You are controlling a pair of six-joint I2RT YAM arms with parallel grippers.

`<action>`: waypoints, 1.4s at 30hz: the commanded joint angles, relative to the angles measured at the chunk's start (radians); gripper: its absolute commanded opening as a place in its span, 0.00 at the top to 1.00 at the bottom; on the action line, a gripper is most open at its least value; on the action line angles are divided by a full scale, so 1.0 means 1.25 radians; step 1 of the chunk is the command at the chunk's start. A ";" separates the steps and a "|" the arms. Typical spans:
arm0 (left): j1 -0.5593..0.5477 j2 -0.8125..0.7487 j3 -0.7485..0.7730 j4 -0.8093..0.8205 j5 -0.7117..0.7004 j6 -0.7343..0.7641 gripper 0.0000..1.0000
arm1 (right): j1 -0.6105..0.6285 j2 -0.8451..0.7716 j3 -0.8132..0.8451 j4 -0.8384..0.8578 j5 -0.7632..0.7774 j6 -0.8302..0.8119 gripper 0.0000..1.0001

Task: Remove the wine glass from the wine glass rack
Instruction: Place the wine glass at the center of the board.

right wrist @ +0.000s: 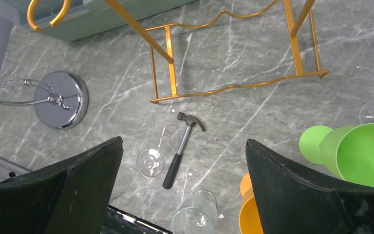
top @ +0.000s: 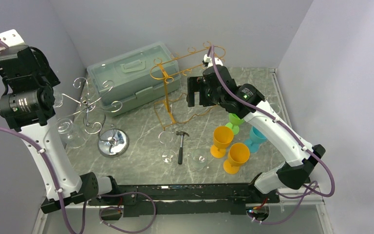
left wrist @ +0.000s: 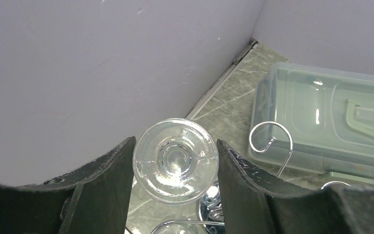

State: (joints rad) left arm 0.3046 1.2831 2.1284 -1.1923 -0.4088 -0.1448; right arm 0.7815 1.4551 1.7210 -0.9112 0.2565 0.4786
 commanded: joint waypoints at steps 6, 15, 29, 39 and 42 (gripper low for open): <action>-0.007 0.031 0.078 0.094 0.064 0.008 0.72 | 0.004 -0.008 0.016 0.045 0.015 -0.005 0.01; -0.010 0.063 0.106 0.139 0.136 0.000 0.72 | 0.004 -0.012 0.008 0.060 0.014 -0.006 0.00; -0.083 0.111 0.126 0.190 0.218 -0.017 0.72 | 0.004 0.001 0.019 0.071 0.011 -0.015 0.00; -0.178 0.139 0.160 0.196 0.188 -0.008 0.72 | 0.004 0.016 0.043 0.072 0.006 -0.020 0.00; -0.197 0.141 0.158 0.192 0.201 -0.015 0.72 | 0.004 0.014 0.039 0.077 0.006 -0.019 0.00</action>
State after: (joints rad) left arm 0.0845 1.4700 2.2784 -1.0538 -0.1722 -0.1513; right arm 0.7815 1.4796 1.7237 -0.8639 0.2565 0.4706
